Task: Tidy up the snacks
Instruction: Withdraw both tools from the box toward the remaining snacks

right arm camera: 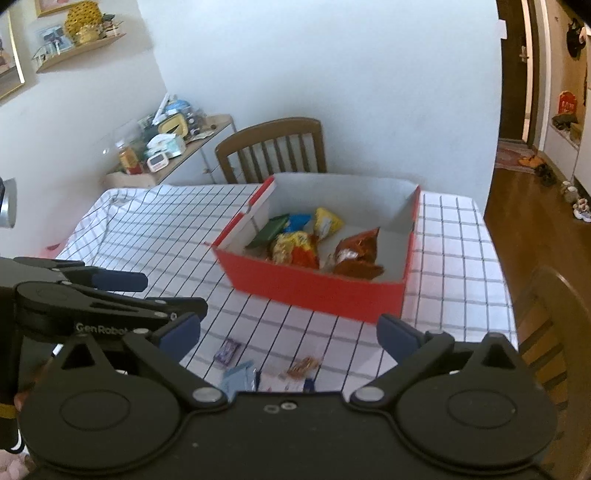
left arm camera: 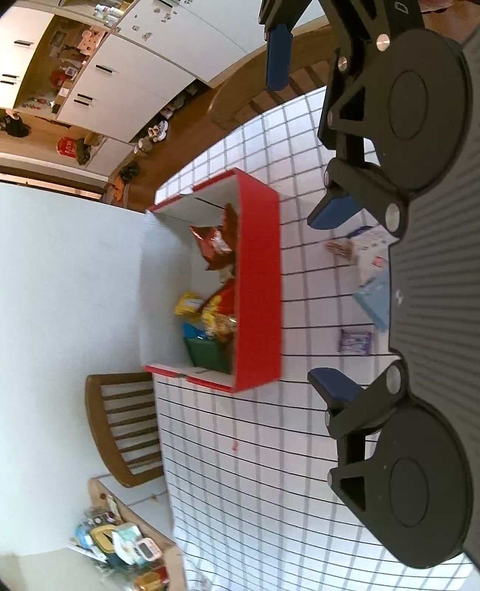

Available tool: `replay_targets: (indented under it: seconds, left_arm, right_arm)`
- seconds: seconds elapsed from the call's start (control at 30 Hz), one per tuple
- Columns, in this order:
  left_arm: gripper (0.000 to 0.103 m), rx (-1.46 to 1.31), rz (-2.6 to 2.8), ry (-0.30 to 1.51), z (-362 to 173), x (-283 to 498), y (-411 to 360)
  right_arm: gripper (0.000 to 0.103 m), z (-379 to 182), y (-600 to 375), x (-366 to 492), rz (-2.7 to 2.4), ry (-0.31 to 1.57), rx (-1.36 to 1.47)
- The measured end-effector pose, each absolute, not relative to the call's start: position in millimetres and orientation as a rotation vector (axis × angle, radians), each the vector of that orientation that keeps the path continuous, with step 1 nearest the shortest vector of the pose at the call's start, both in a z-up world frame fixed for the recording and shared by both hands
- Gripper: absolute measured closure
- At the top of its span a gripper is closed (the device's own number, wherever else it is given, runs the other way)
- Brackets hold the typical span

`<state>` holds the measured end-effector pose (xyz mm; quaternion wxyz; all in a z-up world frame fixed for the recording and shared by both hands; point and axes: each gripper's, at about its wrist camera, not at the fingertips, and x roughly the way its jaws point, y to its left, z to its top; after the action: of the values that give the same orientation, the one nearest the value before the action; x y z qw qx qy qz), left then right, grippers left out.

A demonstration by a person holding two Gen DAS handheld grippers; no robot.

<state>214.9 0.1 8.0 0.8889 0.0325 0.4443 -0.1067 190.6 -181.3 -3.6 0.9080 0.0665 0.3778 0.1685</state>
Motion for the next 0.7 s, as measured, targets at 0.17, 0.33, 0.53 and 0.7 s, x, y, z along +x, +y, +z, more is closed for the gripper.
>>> replay_targets:
  seconds: [0.17,0.33,0.53,0.7]
  left_arm:
    - [0.021,0.041,-0.21,0.965,-11.3,201.3,11.3]
    - [0.019,-0.01,-0.188,1.034,-40.0,193.9,21.2]
    - [0.019,-0.043,-0.136,1.084,-68.3,196.5,25.6]
    - [0.019,-0.052,-0.101,1.123,-87.5,210.9,20.1]
  right_arm:
    - [0.0,-19.3,-176.1,177.2,0.363,0.812,0.142]
    - [0.0,-46.1,-174.8,169.7,0.349,0.867,0.158]
    - [0.001,-78.1,-176.7,169.7,0.327,0.932,0.178]
    - [0.003,-97.5,-178.5,175.1,0.302,0.973,0.17]
